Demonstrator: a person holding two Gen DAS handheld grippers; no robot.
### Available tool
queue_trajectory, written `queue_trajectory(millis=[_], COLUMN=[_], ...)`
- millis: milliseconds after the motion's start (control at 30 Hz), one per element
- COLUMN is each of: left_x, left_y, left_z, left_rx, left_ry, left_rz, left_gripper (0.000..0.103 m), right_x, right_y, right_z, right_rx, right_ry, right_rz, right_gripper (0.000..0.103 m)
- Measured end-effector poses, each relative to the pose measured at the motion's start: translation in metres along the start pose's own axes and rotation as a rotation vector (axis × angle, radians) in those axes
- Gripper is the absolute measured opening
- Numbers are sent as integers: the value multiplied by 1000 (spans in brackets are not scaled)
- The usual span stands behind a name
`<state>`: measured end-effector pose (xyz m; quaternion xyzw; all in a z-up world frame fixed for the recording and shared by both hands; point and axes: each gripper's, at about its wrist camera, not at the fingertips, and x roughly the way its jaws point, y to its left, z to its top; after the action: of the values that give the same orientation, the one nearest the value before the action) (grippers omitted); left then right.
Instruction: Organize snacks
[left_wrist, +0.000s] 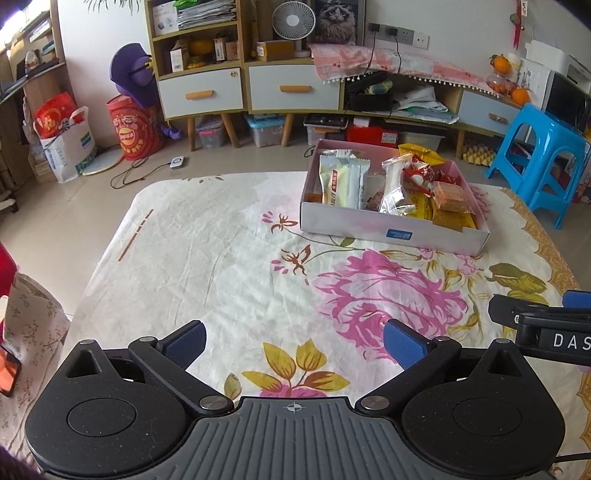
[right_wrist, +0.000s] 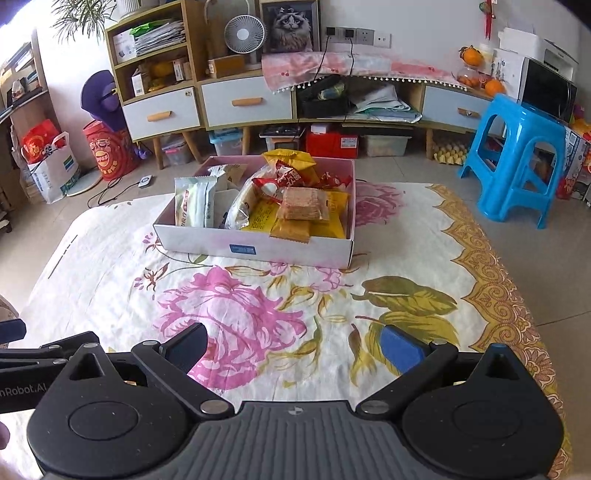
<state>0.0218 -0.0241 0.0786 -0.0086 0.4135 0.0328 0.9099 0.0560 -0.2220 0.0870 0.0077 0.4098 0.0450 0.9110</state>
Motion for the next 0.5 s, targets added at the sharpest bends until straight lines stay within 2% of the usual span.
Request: queue_trajectory(millis=[500], left_x=[-1], left_y=[1], left_z=[-1], left_rx=[2], left_ry=[2], left_rz=[-3], left_gripper=[103], right_x=[1], right_y=[3], right_z=[-3], right_rx=[-19], right_ry=[9], right_rz=[4], right_gripper=[93])
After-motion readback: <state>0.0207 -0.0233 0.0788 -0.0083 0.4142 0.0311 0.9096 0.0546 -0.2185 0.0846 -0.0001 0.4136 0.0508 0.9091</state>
